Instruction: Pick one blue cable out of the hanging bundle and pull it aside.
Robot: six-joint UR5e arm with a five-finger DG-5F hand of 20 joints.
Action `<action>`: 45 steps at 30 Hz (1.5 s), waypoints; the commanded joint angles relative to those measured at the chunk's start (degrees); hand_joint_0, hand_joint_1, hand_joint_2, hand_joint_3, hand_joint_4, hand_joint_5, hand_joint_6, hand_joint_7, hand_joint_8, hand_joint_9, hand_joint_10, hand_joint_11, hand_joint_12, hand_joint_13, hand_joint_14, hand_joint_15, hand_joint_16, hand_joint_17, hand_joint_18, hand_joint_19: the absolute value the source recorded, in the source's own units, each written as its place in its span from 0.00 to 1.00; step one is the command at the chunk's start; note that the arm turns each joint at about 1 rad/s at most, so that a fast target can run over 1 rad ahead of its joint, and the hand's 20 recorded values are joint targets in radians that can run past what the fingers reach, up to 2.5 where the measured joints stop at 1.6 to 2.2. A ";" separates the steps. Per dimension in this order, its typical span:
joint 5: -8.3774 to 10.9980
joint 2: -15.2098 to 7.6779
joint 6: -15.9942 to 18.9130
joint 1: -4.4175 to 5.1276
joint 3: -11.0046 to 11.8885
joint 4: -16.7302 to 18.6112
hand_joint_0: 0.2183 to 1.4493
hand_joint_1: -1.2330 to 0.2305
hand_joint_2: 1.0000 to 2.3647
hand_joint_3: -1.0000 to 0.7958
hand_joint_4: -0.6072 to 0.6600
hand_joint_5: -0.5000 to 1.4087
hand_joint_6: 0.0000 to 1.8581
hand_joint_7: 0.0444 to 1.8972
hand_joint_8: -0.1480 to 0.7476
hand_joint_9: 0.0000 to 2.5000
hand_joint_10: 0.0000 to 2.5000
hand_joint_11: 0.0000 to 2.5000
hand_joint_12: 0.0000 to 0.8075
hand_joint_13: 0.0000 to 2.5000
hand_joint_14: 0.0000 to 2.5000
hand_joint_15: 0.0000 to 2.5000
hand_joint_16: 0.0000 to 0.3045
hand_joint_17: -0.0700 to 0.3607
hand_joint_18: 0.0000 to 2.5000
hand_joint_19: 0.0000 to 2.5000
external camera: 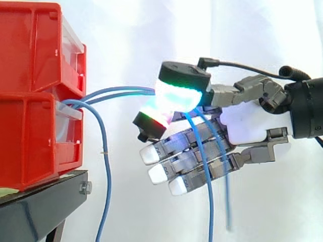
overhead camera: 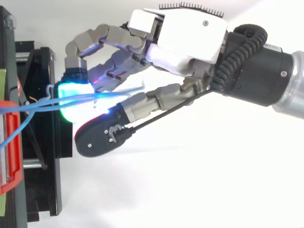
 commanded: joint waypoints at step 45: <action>-0.38 1.85 -0.53 -0.68 0.02 -3.82 0.23 0.24 0.00 0.28 0.47 0.19 0.47 0.62 0.41 0.36 0.01 0.18 0.47 0.32 0.01 0.16 0.17 0.43 0.28 0.15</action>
